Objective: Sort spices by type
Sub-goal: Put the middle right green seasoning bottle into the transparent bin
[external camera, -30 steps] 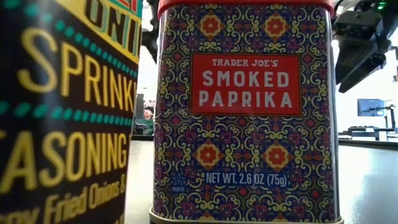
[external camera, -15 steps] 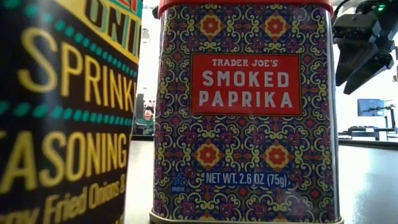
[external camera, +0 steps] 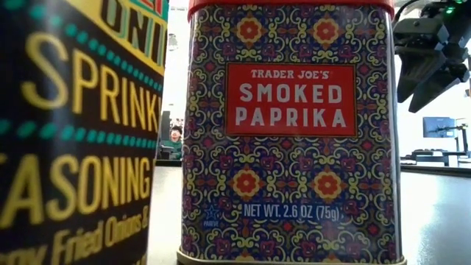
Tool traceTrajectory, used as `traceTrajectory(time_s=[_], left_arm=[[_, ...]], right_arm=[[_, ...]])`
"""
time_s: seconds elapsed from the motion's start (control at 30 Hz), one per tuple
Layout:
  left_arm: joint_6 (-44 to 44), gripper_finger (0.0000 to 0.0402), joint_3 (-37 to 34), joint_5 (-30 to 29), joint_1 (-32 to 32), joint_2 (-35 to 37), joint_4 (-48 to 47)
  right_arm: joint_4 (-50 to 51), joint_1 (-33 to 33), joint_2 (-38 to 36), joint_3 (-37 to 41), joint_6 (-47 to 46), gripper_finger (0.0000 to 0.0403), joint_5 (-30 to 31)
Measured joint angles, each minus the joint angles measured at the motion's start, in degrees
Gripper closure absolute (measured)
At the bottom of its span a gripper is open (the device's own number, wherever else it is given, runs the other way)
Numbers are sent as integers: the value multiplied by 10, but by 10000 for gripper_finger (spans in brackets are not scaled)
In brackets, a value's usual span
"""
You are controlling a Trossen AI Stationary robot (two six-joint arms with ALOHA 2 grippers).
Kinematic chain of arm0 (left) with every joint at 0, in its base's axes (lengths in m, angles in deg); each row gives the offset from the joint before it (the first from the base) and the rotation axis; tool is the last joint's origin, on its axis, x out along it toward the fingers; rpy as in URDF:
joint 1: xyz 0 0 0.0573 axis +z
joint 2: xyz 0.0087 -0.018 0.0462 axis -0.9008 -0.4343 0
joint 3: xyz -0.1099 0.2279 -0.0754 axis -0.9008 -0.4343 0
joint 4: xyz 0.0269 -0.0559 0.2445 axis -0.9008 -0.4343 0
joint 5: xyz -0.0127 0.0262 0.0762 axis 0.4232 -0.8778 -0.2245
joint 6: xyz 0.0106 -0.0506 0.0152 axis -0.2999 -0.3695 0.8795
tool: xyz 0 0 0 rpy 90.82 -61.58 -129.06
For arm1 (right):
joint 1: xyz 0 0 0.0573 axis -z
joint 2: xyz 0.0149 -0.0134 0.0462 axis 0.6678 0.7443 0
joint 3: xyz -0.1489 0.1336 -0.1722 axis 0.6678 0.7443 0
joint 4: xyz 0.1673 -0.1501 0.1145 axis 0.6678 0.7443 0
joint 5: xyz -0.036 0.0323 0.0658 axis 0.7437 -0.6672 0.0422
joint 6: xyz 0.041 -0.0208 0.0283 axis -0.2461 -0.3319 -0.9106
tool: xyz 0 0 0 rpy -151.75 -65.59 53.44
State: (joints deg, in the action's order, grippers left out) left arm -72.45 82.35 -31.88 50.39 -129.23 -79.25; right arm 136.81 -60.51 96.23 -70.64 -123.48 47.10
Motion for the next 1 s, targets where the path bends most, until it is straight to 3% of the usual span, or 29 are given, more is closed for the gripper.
traceTrajectory(time_s=[0.2,0.43,0.77,1.0], left_arm=[[-7,211,0,-61,-59,0,4],[-25,211,1,-69,-96,-29,-4],[-121,209,0,10,-109,-132,-20],[-243,209,0,60,-94,-187,-72]], right_arm=[[3,0,0,0,23,111,-2],[4,-9,0,0,38,111,-4],[5,-29,0,0,47,111,-5],[5,-35,0,0,46,111,-5]])
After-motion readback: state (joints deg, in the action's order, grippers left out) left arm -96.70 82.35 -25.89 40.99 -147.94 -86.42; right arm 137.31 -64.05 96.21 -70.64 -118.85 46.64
